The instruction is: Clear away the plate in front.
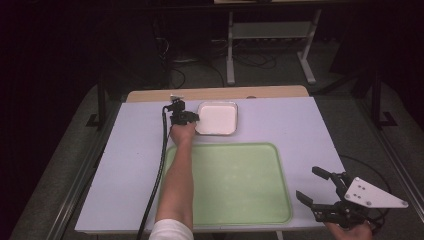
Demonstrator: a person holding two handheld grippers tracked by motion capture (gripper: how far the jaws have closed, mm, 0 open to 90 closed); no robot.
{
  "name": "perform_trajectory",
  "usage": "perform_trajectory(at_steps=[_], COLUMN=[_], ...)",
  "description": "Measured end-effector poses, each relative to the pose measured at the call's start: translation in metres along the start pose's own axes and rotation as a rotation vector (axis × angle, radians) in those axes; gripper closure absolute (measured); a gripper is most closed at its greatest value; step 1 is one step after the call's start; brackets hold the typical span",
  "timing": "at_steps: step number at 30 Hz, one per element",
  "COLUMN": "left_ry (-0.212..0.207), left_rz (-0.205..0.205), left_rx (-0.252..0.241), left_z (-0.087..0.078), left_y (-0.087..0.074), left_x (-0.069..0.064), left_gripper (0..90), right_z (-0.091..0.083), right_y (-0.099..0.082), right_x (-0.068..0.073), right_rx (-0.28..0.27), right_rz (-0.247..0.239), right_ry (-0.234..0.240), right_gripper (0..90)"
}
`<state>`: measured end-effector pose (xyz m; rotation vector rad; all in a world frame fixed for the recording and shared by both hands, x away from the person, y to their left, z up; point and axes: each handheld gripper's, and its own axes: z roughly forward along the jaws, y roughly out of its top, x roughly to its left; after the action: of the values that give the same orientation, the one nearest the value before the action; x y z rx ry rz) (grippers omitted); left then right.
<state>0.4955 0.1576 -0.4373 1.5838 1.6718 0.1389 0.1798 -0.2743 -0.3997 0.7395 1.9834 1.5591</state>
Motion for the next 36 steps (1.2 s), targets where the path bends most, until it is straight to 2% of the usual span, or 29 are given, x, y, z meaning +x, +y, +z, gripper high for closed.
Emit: perform_trajectory(at_steps=[10,13,14,17,18,23,31,36], left_ry=[-0.057,-0.083,-0.103,-0.11,-0.131,-0.141,-0.146,-0.154], left_rz=[0.007,0.0,0.002,0.001,0.004,0.02,0.003,0.035], left_rx=[-0.057,-0.071,-0.076,-0.081,-0.082,-0.089,-0.101,-0.112], left_z=[-0.017,-0.023,-0.027,-0.031,-0.035,-0.042,-0.055,-0.064], left_y=[-0.002,-0.004,-0.005,-0.005,-0.006,-0.01,-0.019,-0.021], left_x=[-0.009,-0.012,-0.013,-0.014,-0.016,-0.018,-0.014,-0.014], left_gripper=[88.6,88.6,88.6,88.6,88.6,88.6,88.5,88.5], right_z=[0.002,0.002,0.002,0.002,0.002,0.001,0.004,0.007], right_y=[0.001,0.002,0.002,0.002,0.002,0.001,0.002,0.002], right_x=[0.002,0.002,0.002,0.002,0.002,0.002,0.002,0.002], right_rx=[-0.004,-0.006,-0.004,-0.001,0.002,-0.002,0.003,0.011], right_rz=[0.0,-0.001,-0.004,-0.005,-0.002,-0.002,-0.004,-0.001], right_ry=[-0.004,-0.004,-0.006,-0.007,-0.009,-0.012,-0.011,-0.006], right_gripper=[15.6,15.7,15.6,15.6,15.6,15.6,15.7,15.4])
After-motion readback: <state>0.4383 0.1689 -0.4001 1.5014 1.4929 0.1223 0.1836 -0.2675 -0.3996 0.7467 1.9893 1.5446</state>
